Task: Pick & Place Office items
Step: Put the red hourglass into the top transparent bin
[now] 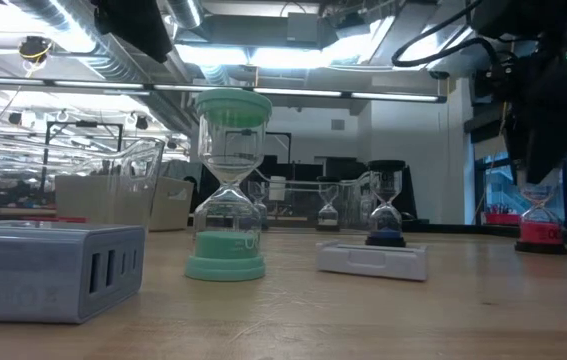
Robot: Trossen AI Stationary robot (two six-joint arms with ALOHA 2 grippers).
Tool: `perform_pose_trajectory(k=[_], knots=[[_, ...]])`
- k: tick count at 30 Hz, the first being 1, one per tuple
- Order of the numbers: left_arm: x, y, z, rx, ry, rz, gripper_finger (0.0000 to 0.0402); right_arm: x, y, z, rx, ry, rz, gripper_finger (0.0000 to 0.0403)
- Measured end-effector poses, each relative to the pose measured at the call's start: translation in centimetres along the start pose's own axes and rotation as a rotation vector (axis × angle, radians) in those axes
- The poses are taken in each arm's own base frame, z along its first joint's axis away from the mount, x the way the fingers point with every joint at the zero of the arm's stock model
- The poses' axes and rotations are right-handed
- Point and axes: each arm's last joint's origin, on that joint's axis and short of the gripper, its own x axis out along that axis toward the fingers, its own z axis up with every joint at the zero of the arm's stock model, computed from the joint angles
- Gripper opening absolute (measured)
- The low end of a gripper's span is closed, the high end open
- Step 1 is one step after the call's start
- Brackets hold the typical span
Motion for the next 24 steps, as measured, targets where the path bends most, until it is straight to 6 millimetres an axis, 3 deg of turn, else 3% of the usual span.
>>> perform_pose_trajectory(k=[7,15,24], knots=[[0.0,0.0,0.0,0.008,0.0,0.0,0.0149,0.0,0.06,-0.05,0.036,0.017,0.023,0.0298],[0.0,0.0,0.0,0.007,0.0,0.0,0.0148,0.01,-0.02,-0.02,0.04,0.002,-0.002,0.021],[0.03,0.03,0.15,0.008,-0.024,0.016,0.0154,-0.29,-0.29,0.02,0.171,-0.017,-0.069,0.0211]])
